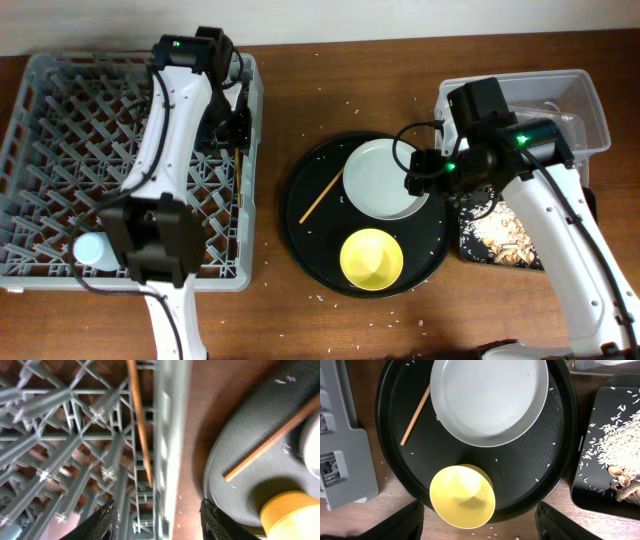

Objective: Sort waste into correct bins and load items into the dishwasher rack

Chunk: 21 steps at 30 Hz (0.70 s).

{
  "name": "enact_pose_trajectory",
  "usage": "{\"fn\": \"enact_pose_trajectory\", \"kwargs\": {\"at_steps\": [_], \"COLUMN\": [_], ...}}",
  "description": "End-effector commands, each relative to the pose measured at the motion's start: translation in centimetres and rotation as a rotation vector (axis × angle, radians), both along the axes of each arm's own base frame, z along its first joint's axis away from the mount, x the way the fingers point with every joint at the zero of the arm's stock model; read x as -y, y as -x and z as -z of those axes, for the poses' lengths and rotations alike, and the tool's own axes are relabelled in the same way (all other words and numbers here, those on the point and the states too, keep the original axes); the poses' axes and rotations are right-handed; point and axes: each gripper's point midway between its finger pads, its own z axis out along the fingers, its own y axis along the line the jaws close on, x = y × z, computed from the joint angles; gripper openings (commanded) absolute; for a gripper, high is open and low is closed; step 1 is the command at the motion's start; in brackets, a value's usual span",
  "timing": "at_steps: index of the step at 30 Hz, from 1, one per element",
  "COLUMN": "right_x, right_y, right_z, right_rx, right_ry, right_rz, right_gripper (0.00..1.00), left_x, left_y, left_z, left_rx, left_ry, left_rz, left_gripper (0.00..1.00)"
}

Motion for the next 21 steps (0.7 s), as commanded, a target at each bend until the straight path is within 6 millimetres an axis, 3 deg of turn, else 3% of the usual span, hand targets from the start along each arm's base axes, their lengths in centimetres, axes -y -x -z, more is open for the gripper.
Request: {"fn": "enact_pose_trajectory", "kwargs": {"at_steps": [1,3,5,8,11,14,18,21], "right_x": [0.3,0.3,0.3,0.3,0.3,0.3,0.2,0.2], "right_y": [-0.3,-0.3,-0.3,-0.3,-0.2,-0.3,-0.6,-0.6], "right_z": [-0.5,-0.5,-0.5,-0.5,-0.4,-0.5,-0.6,-0.6], "right_rx": [0.022,0.021,0.022,0.024,0.017,0.02,0.034,0.033], "right_ry": [0.014,0.014,0.014,0.014,0.015,0.014,0.011,0.011], "right_rz": [0.0,0.0,0.0,0.0,0.0,0.0,0.001,0.001], "right_gripper": [0.72,0.72,0.73,0.73,0.73,0.73,0.73,0.73], "left_x": [4.2,5.3,7.5,10.0,12.7,13.2,12.9,12.6], "left_y": [3.3,4.7,5.8,5.6,6.2,6.6,7.1,7.8], "left_z": [-6.7,-7.5,-6.6,-3.0,3.0,7.8,11.6,13.6], "left_rx": [0.115,0.14,0.142,0.139,0.1,0.114,0.135,0.134], "left_ry": [0.056,-0.003,-0.034,-0.024,0.097,0.138,0.143,0.143], "left_rz": [0.111,0.142,0.184,0.24,0.343,0.454,0.471,0.471], "left_gripper": [0.52,0.53,0.54,0.59,0.6,0.6,0.57,0.34]}}
